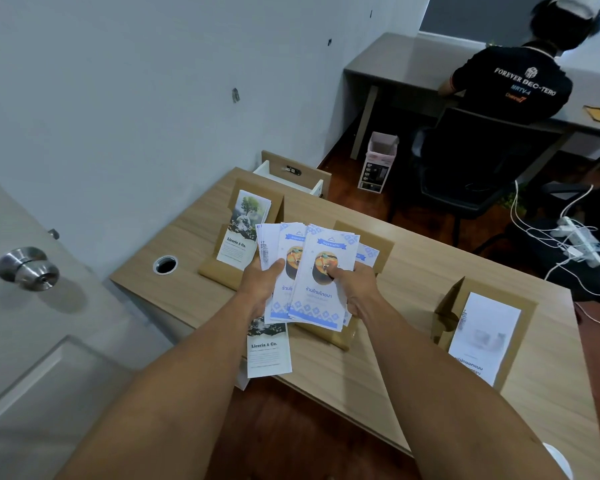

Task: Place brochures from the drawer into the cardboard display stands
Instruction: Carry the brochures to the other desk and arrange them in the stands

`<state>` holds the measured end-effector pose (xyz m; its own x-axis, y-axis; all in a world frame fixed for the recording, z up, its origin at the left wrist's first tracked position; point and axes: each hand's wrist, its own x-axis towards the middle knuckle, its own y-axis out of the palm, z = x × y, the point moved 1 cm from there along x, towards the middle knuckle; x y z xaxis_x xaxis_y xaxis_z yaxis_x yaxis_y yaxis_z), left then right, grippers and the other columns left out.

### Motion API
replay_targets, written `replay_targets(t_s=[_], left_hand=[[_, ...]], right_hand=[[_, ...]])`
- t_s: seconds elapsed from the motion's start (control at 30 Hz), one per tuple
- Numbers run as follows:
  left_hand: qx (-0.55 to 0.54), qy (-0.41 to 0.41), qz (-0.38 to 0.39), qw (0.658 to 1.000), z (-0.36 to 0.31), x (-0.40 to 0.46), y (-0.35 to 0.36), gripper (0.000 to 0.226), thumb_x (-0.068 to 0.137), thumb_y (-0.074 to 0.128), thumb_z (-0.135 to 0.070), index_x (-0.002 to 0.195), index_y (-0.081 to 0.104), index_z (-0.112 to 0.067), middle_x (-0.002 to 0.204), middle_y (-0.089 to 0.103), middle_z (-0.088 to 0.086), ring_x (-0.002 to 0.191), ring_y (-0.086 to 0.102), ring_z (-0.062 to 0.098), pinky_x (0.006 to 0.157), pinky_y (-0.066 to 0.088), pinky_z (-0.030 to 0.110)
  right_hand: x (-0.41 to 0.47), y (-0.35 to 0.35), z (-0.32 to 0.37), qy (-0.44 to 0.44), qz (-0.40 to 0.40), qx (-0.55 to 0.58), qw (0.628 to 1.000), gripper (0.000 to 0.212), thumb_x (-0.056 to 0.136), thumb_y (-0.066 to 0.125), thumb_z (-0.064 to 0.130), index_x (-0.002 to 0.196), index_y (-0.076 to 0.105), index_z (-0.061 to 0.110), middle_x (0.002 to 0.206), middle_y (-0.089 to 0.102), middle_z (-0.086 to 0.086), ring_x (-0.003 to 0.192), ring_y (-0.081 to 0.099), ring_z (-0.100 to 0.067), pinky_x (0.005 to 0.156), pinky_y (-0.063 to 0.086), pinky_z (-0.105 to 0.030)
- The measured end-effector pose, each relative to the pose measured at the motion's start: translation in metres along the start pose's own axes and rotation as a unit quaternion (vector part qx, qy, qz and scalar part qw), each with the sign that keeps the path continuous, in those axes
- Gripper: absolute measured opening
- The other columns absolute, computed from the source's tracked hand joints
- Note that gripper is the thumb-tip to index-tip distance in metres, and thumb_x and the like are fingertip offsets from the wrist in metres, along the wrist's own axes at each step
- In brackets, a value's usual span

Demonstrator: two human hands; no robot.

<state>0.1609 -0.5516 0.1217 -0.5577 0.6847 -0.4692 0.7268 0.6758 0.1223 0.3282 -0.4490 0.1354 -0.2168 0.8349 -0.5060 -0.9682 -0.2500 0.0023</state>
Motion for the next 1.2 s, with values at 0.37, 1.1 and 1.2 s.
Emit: replay_targets(t_s=[0.37, 1.1, 1.2], left_hand=[[0.033, -0.002, -0.009, 0.999, 0.011, 0.0, -0.003, 0.032, 0.097, 0.066, -0.019, 0.129, 0.063, -0.014, 0.117, 0.074, 0.011, 0.1, 0.074, 0.032, 0.084, 0.06, 0.057], [0.104, 0.014, -0.025, 0.994, 0.024, 0.012, 0.016, 0.032, 0.099, 0.062, -0.019, 0.13, 0.06, -0.012, 0.123, 0.071, 0.01, 0.103, 0.07, 0.029, 0.086, 0.06, 0.044], [0.118, 0.035, -0.065, 0.99, 0.022, 0.014, 0.011, 0.034, 0.098, 0.063, -0.021, 0.13, 0.061, -0.01, 0.122, 0.071, 0.009, 0.103, 0.07, 0.028, 0.085, 0.059, 0.042]], right_hand=[[0.013, -0.006, -0.021, 0.017, -0.012, -0.075, 0.997, 0.034, 0.078, 0.072, 0.02, 0.112, 0.065, 0.019, 0.107, 0.074, -0.006, 0.095, 0.072, -0.031, 0.084, 0.06, -0.054], [0.02, -0.019, 0.005, -0.033, 0.123, -0.399, 0.908, 0.024, 0.086, 0.06, 0.004, 0.104, 0.07, -0.008, 0.089, 0.074, -0.027, 0.069, 0.064, -0.027, 0.058, 0.052, -0.034], [0.019, -0.024, 0.013, -0.059, 0.092, -0.333, 0.936, 0.01, 0.094, 0.059, 0.002, 0.101, 0.067, 0.0, 0.075, 0.071, -0.02, 0.066, 0.069, -0.027, 0.064, 0.062, -0.04]])
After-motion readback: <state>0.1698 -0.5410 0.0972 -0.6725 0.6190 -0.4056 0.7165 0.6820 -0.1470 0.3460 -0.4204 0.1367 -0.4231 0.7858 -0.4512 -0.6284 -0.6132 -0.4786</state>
